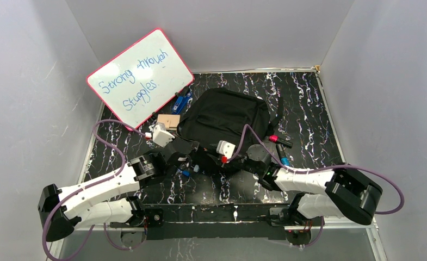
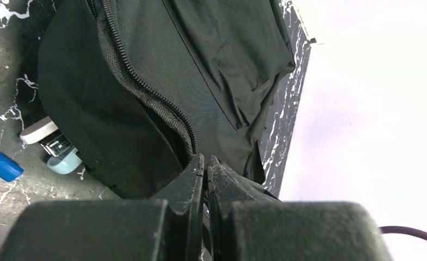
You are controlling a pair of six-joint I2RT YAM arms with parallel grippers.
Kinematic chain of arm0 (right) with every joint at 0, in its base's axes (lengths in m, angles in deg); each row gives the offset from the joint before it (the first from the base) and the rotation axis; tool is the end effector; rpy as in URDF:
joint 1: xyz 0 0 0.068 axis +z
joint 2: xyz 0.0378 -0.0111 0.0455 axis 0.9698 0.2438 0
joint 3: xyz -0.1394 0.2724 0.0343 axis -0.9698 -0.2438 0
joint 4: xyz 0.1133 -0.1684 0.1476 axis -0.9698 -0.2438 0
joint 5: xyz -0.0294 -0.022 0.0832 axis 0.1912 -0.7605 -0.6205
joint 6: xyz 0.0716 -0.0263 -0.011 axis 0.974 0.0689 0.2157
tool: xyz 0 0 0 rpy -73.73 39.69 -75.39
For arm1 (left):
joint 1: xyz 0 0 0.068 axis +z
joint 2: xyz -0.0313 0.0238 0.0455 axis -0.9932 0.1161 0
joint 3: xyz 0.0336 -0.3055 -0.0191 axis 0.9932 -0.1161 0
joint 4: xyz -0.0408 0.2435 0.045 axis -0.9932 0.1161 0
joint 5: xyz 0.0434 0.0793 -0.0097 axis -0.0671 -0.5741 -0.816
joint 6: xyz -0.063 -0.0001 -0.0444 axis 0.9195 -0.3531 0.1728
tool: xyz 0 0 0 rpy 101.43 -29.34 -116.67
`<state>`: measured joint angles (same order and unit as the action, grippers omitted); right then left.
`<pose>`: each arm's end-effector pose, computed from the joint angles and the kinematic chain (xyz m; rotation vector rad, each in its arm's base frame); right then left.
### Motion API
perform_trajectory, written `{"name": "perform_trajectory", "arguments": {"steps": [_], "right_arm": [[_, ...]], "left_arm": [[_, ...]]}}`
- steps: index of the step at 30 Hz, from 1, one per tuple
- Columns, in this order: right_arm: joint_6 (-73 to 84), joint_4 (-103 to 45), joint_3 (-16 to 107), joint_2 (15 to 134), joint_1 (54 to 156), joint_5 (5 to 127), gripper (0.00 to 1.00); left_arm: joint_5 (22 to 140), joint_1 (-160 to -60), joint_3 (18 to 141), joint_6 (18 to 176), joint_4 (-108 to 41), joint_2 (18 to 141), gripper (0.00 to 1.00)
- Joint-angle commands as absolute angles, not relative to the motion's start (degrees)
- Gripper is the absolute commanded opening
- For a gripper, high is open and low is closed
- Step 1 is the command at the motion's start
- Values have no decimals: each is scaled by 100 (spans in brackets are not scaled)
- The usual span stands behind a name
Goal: Pack the student bag
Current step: Unzip the student bag at the center of the board.
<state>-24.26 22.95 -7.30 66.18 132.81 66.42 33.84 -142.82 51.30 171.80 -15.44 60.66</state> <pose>0.1377 0.2275 0.2617 -1.0931 1.1406 0.5710 0.1404 -0.1576 0.3100 -0.8798 1.8931 -0.9315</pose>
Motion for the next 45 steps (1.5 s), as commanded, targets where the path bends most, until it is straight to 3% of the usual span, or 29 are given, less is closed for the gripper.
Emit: {"name": "perform_trajectory", "arguments": {"steps": [1, 8, 16, 31, 39, 45], "right_arm": [[-2627, 2003, -789, 6238, 13323, 6803, 46], [-2739, 1547, -866, 5928, 13321, 6906, 37], [-2685, 1093, -919, 5652, 13328, 7108, 7], [-2462, 177, -1079, 4818, 13321, 7674, 2], [-2324, -144, -1094, 4546, 13324, 7873, 2], [-2261, -427, -1035, 4249, 13323, 7794, 3]], "left_arm": [[2968, -14282, 5450, 16585, -1618, 6129, 0], [2815, -14278, 5845, 16202, -1296, 6321, 0], [2456, -14270, 6215, 15764, -1006, 6456, 0], [2066, -13335, 6560, 15302, 289, 6618, 0], [2206, -12513, 6274, 14172, -269, 6375, 0], [3283, -11849, 5934, 13252, -1109, 6624, 0]]}}
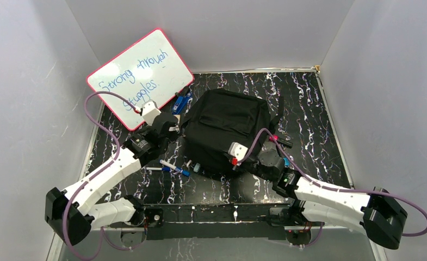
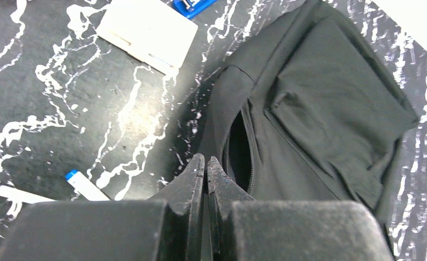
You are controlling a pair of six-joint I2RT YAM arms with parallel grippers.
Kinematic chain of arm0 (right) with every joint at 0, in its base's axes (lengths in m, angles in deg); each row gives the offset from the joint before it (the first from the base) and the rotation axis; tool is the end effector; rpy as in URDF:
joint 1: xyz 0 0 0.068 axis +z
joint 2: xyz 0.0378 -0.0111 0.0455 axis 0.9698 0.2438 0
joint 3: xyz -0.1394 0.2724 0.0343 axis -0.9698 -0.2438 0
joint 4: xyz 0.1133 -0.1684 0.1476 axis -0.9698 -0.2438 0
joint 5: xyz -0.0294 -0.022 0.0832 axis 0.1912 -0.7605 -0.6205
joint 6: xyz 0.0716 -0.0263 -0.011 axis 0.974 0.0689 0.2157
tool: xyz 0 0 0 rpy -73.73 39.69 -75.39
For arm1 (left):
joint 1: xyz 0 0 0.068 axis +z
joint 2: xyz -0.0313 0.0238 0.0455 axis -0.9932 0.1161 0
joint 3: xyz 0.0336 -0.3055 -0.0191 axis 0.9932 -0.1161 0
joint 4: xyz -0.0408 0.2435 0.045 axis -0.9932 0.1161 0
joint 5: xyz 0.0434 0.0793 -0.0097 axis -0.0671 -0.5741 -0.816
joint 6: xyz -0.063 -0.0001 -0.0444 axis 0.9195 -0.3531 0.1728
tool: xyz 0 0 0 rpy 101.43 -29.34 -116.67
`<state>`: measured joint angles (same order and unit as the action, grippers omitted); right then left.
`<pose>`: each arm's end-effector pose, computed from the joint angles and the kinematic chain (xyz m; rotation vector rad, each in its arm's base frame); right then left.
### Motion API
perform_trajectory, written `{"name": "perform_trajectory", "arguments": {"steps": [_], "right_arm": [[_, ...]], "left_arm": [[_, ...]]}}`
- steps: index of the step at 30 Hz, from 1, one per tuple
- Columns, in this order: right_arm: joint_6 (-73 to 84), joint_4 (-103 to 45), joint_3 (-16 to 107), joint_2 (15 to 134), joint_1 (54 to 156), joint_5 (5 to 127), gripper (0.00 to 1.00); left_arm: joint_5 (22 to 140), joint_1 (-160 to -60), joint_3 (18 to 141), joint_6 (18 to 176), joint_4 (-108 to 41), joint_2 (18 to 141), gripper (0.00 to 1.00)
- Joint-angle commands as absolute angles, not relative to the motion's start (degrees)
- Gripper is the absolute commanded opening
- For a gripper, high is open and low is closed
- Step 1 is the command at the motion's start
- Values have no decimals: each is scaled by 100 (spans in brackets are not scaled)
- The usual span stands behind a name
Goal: Pack the student bag
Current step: Unzip the student bag at the center of the board.
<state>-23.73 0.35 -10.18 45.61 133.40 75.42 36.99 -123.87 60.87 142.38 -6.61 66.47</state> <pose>0.1111 0.1718 0.2664 -1.0485 1.2819 0.4493 0.1984 -0.1195 0.3304 -0.6275 1.9701 -0.3741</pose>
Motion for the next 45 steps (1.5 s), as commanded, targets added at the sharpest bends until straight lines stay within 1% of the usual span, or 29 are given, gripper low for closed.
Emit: {"name": "perform_trajectory", "arguments": {"steps": [1, 8, 15, 16, 17, 18, 20, 22, 26, 31, 33, 35, 37, 40, 42, 45], "right_arm": [[-2276, -555, -992, 4203, 13324, 7760, 3], [-2264, -1960, -485, 3759, 13323, 7792, 0], [-2119, -2656, -324, 3010, 13321, 8096, 0], [-2113, -2684, -321, 2926, 13323, 8113, 7], [-2116, -2681, -320, 2855, 13322, 8093, 21], [-2127, -2643, -323, 2799, 13327, 7978, 31], [-2216, -2455, -327, 2748, 13328, 7588, 43], [-2235, -2297, -228, 2824, 13324, 7118, 52], [-2019, -2150, 169, 3308, 13327, 6710, 61], [-1168, -2141, 800, 4186, 13327, 6972, 68], [-637, -2503, 1340, 4648, 13321, 7312, 76], [-223, -3133, 1895, 5156, 13321, 7823, 87], [-56, -3686, 2352, 5567, 13325, 7942, 96], [127, -3482, 2371, 5885, 13322, 7870, 96], [462, -3595, 2632, 6194, 13328, 7844, 92], [792, -3925, 3112, 6745, 13328, 7511, 82]], "left_arm": [[3385, -11792, 5914, 13206, -1176, 6680, 0], [4416, -11150, 5743, 12958, -1667, 6911, 0], [4944, -10885, 5781, 12693, -1882, 7430, 0], [5115, -10882, 5782, 12620, -1966, 7488, 0], [5340, -10882, 5783, 12524, -2068, 7533, 0], [5609, -10882, 5780, 12448, -2174, 7570, 0], [6118, -10882, 5763, 12367, -2357, 7610, 0], [6545, -10882, 5743, 12261, -2470, 7595, 0], [6861, -10882, 5730, 12177, -2402, 7371, 0], [6616, -10882, 5706, 12179, -2062, 6994, 0], [6587, -10882, 5715, 12171, -1928, 6907, 0], [6678, -10882, 5694, 12164, -1887, 6847, 0], [6794, -10882, 5629, 12180, -1892, 6794, 0], [6988, -10882, 5509, 12248, -1979, 6757, 0], [7092, -10882, 5469, 12268, -2002, 6770, 0], [7155, -10882, 5436, 12281, -2007, 6790, 0]]}}
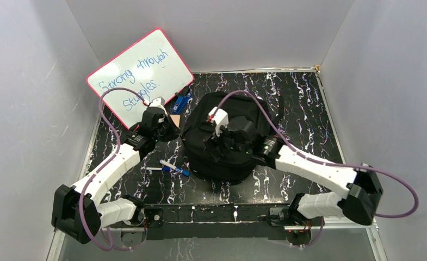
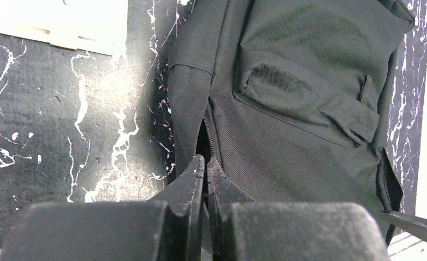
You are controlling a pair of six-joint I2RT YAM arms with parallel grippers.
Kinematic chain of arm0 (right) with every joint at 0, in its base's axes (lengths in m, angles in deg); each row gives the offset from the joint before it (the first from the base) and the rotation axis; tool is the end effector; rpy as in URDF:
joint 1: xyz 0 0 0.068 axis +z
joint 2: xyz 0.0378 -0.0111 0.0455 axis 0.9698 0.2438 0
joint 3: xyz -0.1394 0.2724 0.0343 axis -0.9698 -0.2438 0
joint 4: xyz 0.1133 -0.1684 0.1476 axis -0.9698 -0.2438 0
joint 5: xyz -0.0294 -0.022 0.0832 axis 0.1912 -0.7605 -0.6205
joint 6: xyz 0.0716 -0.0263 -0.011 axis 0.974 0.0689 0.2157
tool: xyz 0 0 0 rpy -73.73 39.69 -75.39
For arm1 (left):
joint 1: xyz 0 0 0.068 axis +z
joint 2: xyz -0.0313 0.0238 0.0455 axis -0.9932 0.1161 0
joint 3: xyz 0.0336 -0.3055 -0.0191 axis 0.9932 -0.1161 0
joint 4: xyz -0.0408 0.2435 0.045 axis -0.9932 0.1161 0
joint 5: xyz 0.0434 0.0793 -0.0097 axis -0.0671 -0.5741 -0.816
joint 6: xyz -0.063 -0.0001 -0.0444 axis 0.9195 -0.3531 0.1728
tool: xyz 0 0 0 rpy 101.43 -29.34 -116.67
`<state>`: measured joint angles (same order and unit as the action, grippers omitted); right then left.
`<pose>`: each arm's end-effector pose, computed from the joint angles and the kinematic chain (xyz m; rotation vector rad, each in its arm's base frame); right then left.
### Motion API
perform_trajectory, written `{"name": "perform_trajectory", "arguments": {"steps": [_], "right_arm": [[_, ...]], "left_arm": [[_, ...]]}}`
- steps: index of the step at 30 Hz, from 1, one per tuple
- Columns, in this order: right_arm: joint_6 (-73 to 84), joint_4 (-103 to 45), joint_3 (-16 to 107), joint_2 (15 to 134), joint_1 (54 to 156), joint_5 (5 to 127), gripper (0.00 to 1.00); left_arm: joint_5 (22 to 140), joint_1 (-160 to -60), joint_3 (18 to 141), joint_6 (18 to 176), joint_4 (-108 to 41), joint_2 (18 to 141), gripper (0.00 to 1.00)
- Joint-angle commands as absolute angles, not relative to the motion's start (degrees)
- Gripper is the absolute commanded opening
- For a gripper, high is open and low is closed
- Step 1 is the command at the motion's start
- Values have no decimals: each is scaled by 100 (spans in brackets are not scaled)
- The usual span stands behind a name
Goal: Pack the student bag
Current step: Unzip the student bag at the center of the board.
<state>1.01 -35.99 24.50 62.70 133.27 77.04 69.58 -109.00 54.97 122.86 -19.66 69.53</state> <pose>0.1558 0.2373 0.3386 -0.9001 1.8061 0.6256 0.2346 -0.1090 0.3012 -0.2470 2.1412 -0.5964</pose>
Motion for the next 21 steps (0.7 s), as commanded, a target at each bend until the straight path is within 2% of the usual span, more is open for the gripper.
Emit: {"name": "perform_trajectory", "arguments": {"steps": [1, 7, 17, 21], "right_arm": [[896, -3857, 3192, 6840, 13337, 7448, 81], [1258, -3315, 3515, 7302, 13589, 7373, 80], [435, -2742, 3590, 8252, 14095, 8431, 86], [129, -2466, 3425, 8422, 14166, 8678, 83]], "left_arm": [[7155, -10882, 5421, 12288, -2019, 6790, 0], [7137, -10882, 5352, 12383, -2000, 6787, 0], [7181, -10882, 5308, 12518, -1983, 6775, 0], [7260, -10882, 5298, 12556, -2031, 6832, 0]]}}
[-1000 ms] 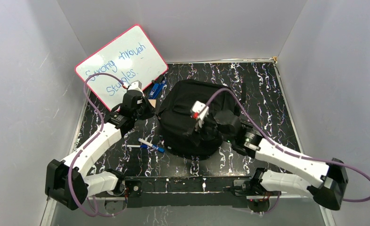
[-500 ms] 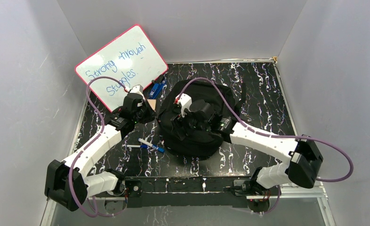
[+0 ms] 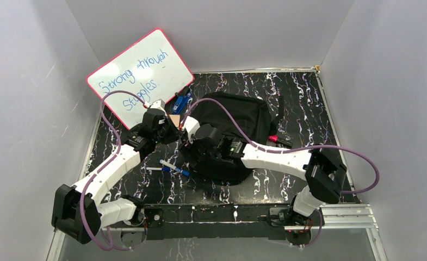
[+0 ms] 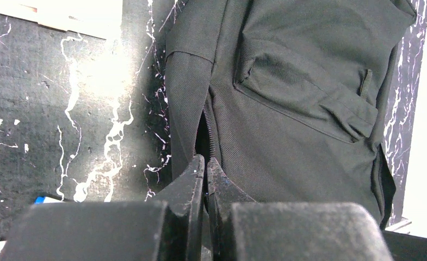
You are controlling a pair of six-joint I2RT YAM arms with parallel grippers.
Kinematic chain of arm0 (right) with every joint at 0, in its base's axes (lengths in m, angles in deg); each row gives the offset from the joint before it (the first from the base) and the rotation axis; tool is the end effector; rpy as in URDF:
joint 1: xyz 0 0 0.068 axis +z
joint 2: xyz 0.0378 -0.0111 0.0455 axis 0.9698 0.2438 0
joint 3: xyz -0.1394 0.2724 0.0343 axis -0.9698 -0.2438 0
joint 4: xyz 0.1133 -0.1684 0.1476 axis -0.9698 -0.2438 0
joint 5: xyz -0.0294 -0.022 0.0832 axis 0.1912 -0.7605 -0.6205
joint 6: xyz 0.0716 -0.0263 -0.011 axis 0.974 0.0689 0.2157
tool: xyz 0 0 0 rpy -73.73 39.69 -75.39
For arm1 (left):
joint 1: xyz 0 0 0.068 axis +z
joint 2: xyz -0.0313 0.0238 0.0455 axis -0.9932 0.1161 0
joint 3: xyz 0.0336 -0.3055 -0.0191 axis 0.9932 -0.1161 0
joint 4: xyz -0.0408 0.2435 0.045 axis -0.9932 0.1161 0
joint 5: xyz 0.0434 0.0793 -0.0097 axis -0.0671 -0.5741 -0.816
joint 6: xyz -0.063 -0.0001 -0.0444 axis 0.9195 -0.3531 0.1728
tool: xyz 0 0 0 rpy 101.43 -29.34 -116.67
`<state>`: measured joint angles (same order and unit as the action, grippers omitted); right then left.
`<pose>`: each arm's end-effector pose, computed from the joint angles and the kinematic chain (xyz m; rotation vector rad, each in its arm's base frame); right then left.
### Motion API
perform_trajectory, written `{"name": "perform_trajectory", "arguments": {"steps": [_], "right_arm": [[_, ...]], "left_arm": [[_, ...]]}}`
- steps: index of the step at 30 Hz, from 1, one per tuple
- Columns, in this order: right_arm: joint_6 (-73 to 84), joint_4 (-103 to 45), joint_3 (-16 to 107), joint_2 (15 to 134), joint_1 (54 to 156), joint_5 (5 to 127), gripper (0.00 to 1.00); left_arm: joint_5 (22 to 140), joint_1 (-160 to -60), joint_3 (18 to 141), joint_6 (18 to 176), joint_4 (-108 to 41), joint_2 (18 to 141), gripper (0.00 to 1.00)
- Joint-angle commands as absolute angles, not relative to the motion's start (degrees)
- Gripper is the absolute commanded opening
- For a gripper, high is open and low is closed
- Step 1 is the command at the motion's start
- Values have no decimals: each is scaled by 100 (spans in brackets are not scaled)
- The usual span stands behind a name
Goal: Pack the student bag
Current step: Unzip the student bag at the center of the board.
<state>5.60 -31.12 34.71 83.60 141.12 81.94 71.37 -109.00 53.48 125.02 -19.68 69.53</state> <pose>0.1672 0.3412 0.3008 -0.9557 1.8950 0.6273 0.2317 -0.1099 0.2918 -0.2723 2.1756 -0.6365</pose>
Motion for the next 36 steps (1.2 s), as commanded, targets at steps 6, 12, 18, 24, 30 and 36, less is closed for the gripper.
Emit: {"name": "perform_trajectory", "arguments": {"steps": [6, 12, 18, 24, 30, 36], "right_arm": [[-76, -2400, 3268, 8498, 14233, 9129, 70], [-130, -2395, 3005, 8367, 14277, 9101, 54], [-61, -2357, 2706, 8096, 14286, 8822, 21], [80, -2438, 2448, 7743, 14286, 8519, 0], [152, -2462, 2242, 7359, 14286, 8137, 0], [164, -2520, 2129, 7189, 14283, 7825, 0]], "left_arm": [[7260, -10882, 5262, 12592, -2047, 6835, 0], [7457, -10882, 5322, 12636, -2119, 6900, 0], [7471, -10873, 5390, 12634, -2170, 7027, 0], [7400, -10835, 5441, 12619, -2217, 7165, 0], [7111, -10766, 5666, 12409, -2125, 7418, 0], [6929, -10635, 5809, 12338, -2118, 7446, 0]]}}
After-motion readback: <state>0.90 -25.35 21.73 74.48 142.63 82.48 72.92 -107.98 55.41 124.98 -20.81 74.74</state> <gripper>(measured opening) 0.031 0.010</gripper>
